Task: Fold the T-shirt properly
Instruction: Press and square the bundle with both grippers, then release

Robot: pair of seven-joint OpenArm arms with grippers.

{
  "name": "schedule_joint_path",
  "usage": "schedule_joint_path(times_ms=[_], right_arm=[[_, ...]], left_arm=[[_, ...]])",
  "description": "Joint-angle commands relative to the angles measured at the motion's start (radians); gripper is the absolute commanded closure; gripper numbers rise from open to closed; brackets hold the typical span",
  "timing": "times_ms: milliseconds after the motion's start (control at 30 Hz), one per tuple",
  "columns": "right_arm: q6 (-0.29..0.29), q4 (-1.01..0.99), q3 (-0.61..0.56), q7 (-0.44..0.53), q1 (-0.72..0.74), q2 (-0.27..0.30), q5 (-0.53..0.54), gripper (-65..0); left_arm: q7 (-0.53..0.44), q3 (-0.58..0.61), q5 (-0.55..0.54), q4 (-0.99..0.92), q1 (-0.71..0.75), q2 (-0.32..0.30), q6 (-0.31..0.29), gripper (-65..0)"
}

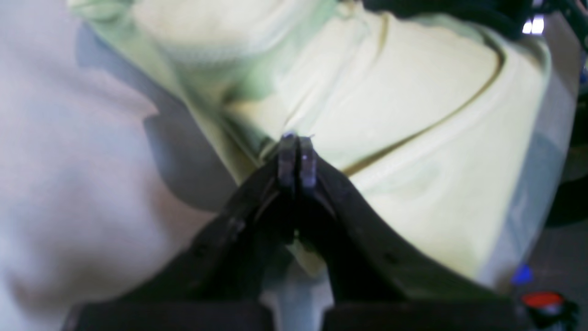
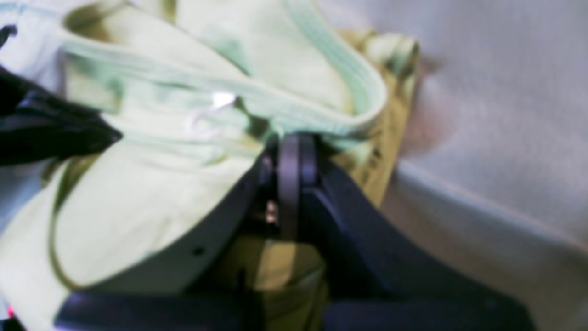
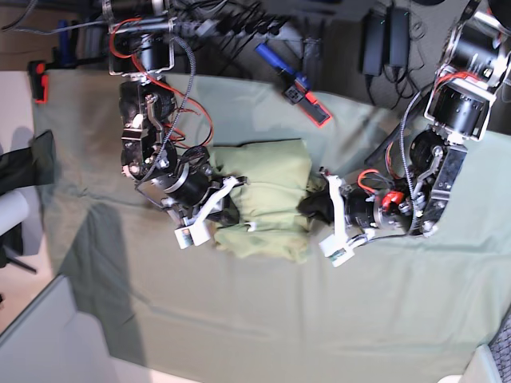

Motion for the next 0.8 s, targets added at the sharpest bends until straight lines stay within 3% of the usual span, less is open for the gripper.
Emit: schedule_joint_path(times_ms=[0, 267, 500, 767], right_arm=[[0.030, 0.050, 0.015, 0.010, 0.024, 0.006, 0.024, 0.0], [0.030, 0.206, 0.058, -0.085, 0.023, 0.006, 0.053, 0.0], [0.031, 0.287, 0.072, -0.111, -0.052, 0.029, 0.117, 0.0], [0.031, 0.426, 0.214, -0.127, -0.222, 0.029, 0.117, 0.0]], left_arm=[[-0.002, -0.005, -0.042, 0.060, -0.028, 0.000, -0.007, 0.0], [0.203, -0.005, -0.161, 0.247, -0.026, -0.003, -0.007, 0.0], [0.272, -0.005, -0.267, 0.254, 0.028, -0.041, -0.007, 0.0], [0.290, -0.005, -0.279, 0.391, 0.136, -0.174, -0.007, 0.0]])
